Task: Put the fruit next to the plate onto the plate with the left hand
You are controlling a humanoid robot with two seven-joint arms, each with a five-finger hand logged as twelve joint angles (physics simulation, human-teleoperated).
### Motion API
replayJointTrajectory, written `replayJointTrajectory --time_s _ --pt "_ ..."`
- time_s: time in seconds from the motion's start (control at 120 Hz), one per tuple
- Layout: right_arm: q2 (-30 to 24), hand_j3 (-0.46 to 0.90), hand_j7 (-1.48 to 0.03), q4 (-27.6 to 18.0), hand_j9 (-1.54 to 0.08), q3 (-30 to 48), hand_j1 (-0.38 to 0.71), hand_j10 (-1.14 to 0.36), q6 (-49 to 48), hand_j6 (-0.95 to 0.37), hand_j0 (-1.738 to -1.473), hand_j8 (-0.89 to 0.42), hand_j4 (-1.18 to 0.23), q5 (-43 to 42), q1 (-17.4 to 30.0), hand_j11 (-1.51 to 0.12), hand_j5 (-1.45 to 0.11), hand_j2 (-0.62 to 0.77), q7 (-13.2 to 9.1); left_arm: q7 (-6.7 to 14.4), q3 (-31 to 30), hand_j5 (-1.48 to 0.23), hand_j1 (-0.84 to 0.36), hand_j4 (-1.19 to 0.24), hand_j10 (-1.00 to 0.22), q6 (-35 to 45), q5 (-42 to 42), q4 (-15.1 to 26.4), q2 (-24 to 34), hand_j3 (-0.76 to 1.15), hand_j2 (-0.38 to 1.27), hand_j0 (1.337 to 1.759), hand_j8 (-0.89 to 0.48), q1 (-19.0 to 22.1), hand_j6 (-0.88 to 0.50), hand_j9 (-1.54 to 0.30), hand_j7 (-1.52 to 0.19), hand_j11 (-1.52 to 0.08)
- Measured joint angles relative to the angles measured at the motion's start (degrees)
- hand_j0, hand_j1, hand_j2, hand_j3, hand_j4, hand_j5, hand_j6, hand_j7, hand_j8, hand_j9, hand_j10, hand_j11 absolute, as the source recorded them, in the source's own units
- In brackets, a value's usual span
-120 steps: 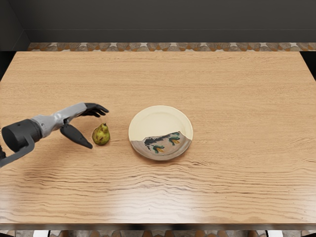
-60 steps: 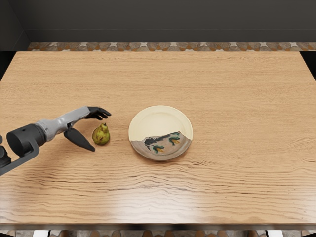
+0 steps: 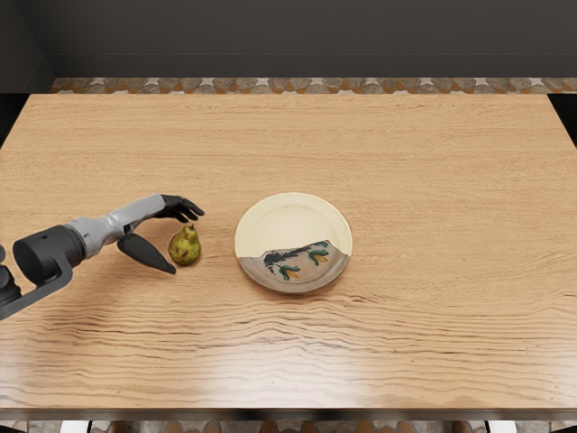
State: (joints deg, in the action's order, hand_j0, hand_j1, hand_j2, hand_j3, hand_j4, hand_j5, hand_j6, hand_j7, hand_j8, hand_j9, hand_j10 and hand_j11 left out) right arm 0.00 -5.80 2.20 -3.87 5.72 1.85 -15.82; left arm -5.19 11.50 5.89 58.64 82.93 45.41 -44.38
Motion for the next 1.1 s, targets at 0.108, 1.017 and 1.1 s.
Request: replayJointTrajectory --time_s 0.108,1.017,1.1 --pt "0.0 0.0 0.0 0.0 0.0 0.0 -0.35 0.0 0.0 0.0 -1.658 0.0 0.0 0.0 0.0 0.0 0.0 0.0 0.0 0.1 0.0 -0.47 -0.08 -0.37 -0.36 -0.1 0.0 0.1 0.0 0.0 0.08 1.658 -0.37 0.2 -0.37 -0.47 -0.47 -0.47" --pt "0.0 0.0 0.0 0.0 0.0 0.0 -0.35 0.0 0.0 0.0 -1.658 0.0 0.0 0.0 0.0 0.0 0.0 0.0 0.0 0.9 0.0 -0.59 -0.19 -0.46 -0.46 -2.1 0.0 -0.2 -0.9 0.0 0.1 1.658 -0.45 -0.2 -0.46 -0.59 -0.59 -0.59" --pt "0.0 0.0 0.0 0.0 0.0 0.0 -0.35 0.0 0.0 0.0 -1.658 0.0 0.0 0.0 0.0 0.0 0.0 0.0 0.0 1.1 0.0 -0.6 -0.2 -0.47 -0.47 -2.3 0.0 -0.3 -0.9 0.0 0.1 1.658 -0.43 -0.2 -0.47 -0.6 -0.6 -0.6"
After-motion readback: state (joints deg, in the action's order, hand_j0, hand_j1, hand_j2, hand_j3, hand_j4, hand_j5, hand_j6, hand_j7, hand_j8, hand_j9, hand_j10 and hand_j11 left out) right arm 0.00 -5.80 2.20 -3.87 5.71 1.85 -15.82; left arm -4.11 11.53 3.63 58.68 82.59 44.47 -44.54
